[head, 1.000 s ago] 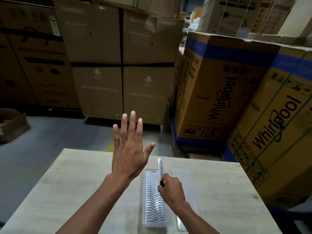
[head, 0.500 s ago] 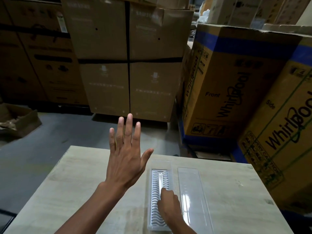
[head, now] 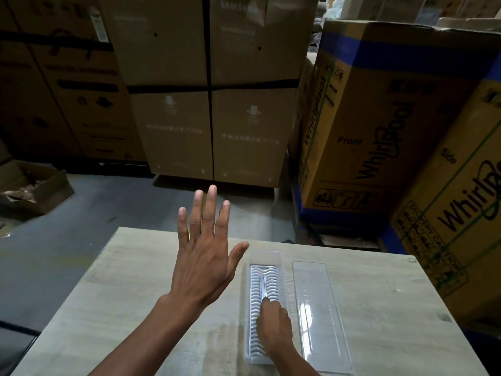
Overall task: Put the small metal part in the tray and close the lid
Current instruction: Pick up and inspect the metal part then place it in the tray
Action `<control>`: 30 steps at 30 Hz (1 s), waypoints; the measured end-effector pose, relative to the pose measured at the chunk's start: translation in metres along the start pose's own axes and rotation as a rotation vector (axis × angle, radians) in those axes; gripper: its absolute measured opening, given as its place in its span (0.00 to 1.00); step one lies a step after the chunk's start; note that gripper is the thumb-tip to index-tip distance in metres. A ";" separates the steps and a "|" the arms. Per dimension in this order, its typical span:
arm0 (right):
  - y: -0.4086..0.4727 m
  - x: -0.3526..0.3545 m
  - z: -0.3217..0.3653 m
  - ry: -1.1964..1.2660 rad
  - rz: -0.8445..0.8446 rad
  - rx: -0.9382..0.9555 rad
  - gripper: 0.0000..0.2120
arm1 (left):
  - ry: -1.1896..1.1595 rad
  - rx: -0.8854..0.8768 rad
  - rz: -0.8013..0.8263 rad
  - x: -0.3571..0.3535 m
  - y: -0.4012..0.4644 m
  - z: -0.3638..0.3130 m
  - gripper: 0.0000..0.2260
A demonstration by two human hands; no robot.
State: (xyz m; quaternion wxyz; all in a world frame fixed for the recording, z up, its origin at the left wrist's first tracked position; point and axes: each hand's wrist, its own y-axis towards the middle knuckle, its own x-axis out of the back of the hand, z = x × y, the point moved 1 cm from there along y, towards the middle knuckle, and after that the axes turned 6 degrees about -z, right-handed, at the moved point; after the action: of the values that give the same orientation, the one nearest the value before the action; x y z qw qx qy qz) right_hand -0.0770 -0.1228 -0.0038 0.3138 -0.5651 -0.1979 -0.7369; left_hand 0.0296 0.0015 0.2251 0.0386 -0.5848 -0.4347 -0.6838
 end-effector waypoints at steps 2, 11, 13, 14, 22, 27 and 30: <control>-0.001 -0.001 0.000 -0.008 -0.010 0.007 0.12 | -0.005 -0.003 0.007 -0.003 -0.001 -0.001 0.35; 0.001 0.043 0.006 0.076 -0.034 -0.002 0.13 | -0.029 -0.027 0.032 -0.018 -0.005 -0.010 0.34; 0.005 0.066 0.001 0.120 -0.099 -0.024 0.14 | -0.035 -0.037 0.046 -0.024 -0.006 -0.014 0.35; 0.007 0.078 -0.004 0.141 -0.140 -0.037 0.14 | -0.041 -0.039 0.053 -0.028 -0.007 -0.017 0.35; 0.001 0.116 -0.071 0.157 -0.218 -0.146 0.09 | -0.094 -0.067 0.104 -0.059 -0.017 -0.039 0.35; -0.006 0.091 -0.101 0.173 -0.110 -0.175 0.10 | -0.110 -0.077 0.159 -0.074 -0.025 -0.048 0.35; -0.005 0.075 -0.107 0.162 -0.038 -0.190 0.15 | -0.124 -0.078 0.165 -0.076 -0.026 -0.050 0.34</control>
State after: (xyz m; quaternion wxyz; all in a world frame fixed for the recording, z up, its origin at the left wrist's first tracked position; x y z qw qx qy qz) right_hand -0.1686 -0.2059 0.0378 0.2595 -0.5271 -0.1118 -0.8015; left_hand 0.0009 -0.0493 0.1507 0.0452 -0.6608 -0.3598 -0.6571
